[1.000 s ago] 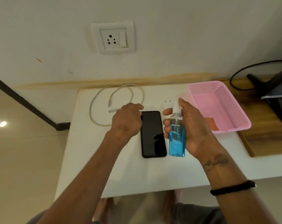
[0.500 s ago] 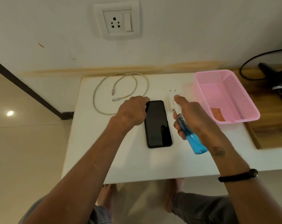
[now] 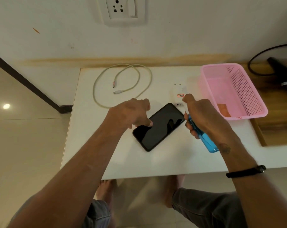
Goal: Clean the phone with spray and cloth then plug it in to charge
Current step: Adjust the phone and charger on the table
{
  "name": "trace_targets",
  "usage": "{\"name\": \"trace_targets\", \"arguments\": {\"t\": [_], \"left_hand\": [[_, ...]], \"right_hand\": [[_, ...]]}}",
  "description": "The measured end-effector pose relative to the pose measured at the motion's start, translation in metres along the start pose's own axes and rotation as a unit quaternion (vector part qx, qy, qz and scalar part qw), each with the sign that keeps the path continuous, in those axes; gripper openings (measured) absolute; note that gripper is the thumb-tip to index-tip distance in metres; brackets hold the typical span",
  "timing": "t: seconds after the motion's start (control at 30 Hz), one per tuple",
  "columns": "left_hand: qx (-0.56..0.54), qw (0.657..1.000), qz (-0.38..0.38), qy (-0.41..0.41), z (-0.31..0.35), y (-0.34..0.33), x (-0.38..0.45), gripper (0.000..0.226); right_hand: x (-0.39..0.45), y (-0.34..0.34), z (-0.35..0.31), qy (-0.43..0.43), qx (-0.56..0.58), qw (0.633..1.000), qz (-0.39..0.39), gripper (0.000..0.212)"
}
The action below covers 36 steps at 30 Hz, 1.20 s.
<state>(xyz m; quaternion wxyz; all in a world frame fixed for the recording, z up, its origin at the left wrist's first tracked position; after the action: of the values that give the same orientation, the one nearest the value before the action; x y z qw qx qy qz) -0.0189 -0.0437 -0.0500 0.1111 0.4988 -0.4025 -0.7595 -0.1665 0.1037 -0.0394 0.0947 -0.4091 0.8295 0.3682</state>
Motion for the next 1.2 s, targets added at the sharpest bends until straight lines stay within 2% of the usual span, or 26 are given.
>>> {"name": "trace_targets", "arguments": {"t": [0.13,0.23,0.33,0.43,0.53,0.6,0.83,0.97,1.2], "left_hand": [[-0.003,0.999,0.029,-0.028,0.009,-0.005,0.003,0.041],[0.003,0.998,0.048,-0.047,0.012,-0.005,0.005,0.044],[-0.017,0.997,0.046,-0.067,0.016,-0.004,0.002,0.045],[-0.014,0.999,0.019,-0.043,0.016,0.000,-0.010,0.070],[0.073,0.997,0.010,0.034,0.009,-0.005,-0.028,0.106],[0.097,0.993,0.020,0.063,0.011,-0.022,-0.037,0.114],[0.106,0.989,0.063,0.080,0.012,-0.040,-0.041,0.100],[0.116,0.988,0.055,0.092,0.003,-0.035,-0.040,0.093],[0.116,0.987,0.059,0.099,0.003,-0.033,-0.037,0.086]], "right_hand": [[0.005,0.003,0.003,-0.001,-0.012,1.000,0.013,0.053],[0.006,0.001,0.004,0.004,-0.013,1.000,0.013,0.054],[0.005,-0.003,0.005,0.044,-0.013,0.998,0.034,0.056],[0.006,-0.004,0.008,0.077,-0.027,0.995,0.058,0.057],[0.008,-0.006,0.010,0.108,-0.038,0.991,0.063,0.054],[0.011,-0.008,0.009,0.129,-0.051,0.988,0.063,0.054],[0.016,-0.009,0.009,0.171,-0.105,0.975,0.091,0.055],[0.017,-0.009,0.012,0.174,-0.136,0.972,0.079,0.053],[0.019,-0.005,0.008,0.181,-0.197,0.958,0.102,0.053]]}}
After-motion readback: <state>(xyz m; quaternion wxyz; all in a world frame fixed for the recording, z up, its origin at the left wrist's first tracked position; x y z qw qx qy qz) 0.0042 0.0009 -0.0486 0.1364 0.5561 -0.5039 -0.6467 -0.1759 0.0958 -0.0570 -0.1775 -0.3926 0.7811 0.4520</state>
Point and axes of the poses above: each hand's wrist, its own x-axis towards the middle knuckle, its own y-axis out of the back of the hand, z = x × y, the point moved 5 cm from there along x, towards the middle knuckle, and after that the axes turned 7 degrees about y, right-handed, at the moved point
